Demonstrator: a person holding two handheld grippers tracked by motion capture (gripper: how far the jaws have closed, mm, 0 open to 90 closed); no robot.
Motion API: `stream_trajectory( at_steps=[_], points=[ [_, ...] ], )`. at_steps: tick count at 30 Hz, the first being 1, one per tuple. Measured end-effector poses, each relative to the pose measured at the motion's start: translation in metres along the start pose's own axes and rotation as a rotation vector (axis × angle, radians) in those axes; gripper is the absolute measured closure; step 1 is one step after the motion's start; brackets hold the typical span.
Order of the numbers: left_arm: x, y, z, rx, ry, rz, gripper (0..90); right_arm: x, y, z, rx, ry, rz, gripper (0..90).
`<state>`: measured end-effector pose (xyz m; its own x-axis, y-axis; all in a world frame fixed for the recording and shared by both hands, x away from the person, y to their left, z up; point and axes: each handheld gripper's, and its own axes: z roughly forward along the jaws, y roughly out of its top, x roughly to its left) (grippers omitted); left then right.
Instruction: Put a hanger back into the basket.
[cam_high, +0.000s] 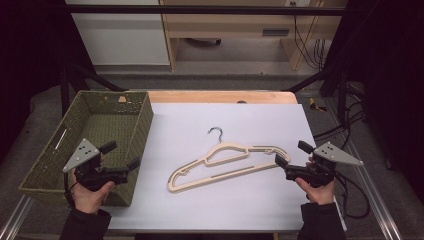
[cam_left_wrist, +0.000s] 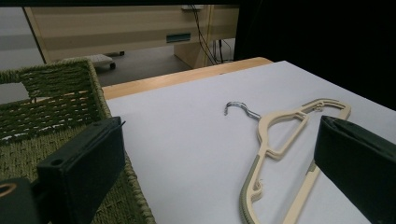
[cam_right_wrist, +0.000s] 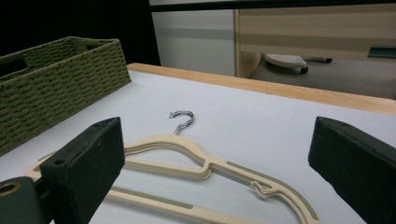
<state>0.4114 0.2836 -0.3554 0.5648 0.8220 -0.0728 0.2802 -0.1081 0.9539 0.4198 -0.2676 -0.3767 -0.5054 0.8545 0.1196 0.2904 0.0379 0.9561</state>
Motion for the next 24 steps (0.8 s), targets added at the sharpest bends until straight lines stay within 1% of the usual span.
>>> stream_trajectory(
  at_steps=[2,6,7,8,11,12,13,15,16,18,24],
  points=[
    [0.000,0.000,0.000,0.007,-0.002,0.006,2.1,0.000,0.000,0.000,0.002,0.002,0.001,4.3],
    [0.000,-0.001,0.000,0.000,-0.007,0.001,2.2,0.002,0.000,0.001,0.001,0.002,0.004,4.6],
    [0.000,-0.002,0.000,0.002,-0.006,0.005,2.2,0.003,0.000,0.002,0.001,-0.003,0.008,4.9],
    [0.000,-0.002,0.000,0.007,-0.004,0.010,2.3,0.003,0.001,0.002,0.000,-0.005,0.001,5.2],
    [0.000,-0.002,0.000,0.002,-0.007,-0.002,2.2,0.007,0.003,0.005,0.004,-0.016,0.003,6.0],
    [0.000,-0.002,0.000,0.006,-0.005,0.005,2.3,0.009,0.003,0.006,0.006,-0.008,0.003,6.1],
    [-0.001,-0.002,0.001,0.004,-0.005,0.000,2.4,0.010,0.003,0.008,0.012,-0.007,-0.001,6.3],
    [-0.001,-0.003,0.002,0.016,-0.007,0.008,2.4,0.011,0.003,0.011,0.025,-0.007,-0.010,6.3],
    [-0.001,-0.003,0.003,0.013,-0.006,0.002,2.4,0.012,0.003,0.013,0.029,-0.007,-0.017,6.3],
    [-0.002,-0.003,0.004,0.014,-0.008,0.003,2.4,0.013,0.003,0.015,0.036,-0.007,-0.011,6.5],
    [0.000,-0.003,0.002,0.012,-0.002,0.002,2.5,0.021,0.008,0.027,0.060,-0.003,-0.020,7.1]
  ],
)
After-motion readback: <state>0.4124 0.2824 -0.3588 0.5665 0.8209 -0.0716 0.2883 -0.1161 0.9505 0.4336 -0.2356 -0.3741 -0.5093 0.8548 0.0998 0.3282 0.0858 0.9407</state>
